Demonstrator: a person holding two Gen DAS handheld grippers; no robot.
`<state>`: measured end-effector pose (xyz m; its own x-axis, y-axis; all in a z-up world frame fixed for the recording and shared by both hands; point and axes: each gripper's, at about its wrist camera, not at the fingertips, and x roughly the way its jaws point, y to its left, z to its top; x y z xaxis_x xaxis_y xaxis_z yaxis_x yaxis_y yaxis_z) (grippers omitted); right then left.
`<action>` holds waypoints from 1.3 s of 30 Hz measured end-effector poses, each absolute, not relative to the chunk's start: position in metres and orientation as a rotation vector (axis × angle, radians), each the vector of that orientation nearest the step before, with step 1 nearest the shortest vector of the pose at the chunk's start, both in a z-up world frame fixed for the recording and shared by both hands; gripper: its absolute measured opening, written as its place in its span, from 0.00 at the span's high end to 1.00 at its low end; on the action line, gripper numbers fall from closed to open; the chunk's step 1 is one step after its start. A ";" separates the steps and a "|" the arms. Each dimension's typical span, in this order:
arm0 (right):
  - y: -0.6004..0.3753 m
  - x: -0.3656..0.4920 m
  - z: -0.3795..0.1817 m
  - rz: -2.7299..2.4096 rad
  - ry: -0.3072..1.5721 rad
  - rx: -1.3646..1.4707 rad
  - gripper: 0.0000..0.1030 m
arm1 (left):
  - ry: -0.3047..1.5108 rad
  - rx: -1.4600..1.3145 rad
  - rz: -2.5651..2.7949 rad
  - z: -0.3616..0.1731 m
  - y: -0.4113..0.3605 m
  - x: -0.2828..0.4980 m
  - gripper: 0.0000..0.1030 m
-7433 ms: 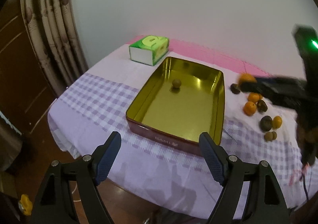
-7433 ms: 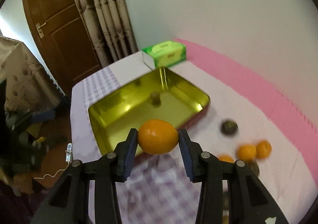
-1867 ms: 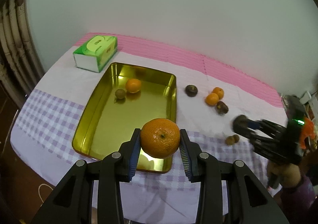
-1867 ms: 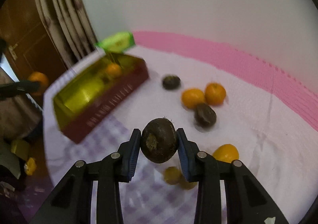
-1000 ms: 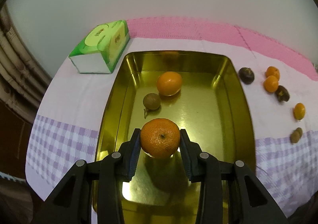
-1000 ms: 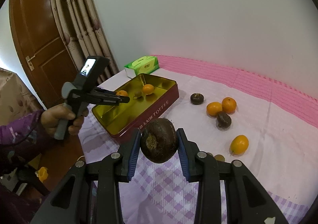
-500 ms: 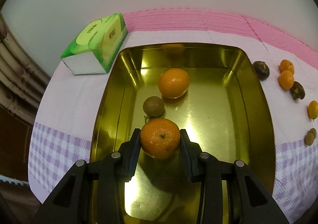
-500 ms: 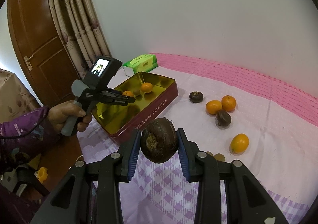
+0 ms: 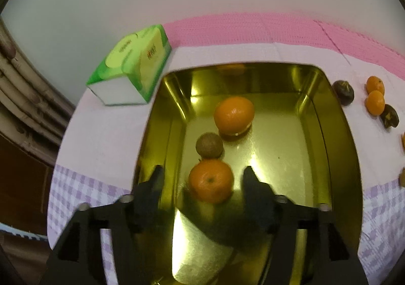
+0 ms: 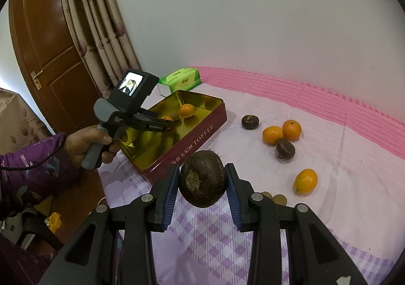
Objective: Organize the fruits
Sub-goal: 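Carry the passion fruit over the tin and release it with the right gripper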
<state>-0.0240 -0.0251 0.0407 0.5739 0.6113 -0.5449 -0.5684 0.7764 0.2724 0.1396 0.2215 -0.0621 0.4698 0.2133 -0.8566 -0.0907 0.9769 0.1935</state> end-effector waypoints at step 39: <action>0.126 0.091 0.058 0.795 0.758 -0.032 0.67 | 0.841 -0.092 0.452 0.031 0.208 -0.037 0.22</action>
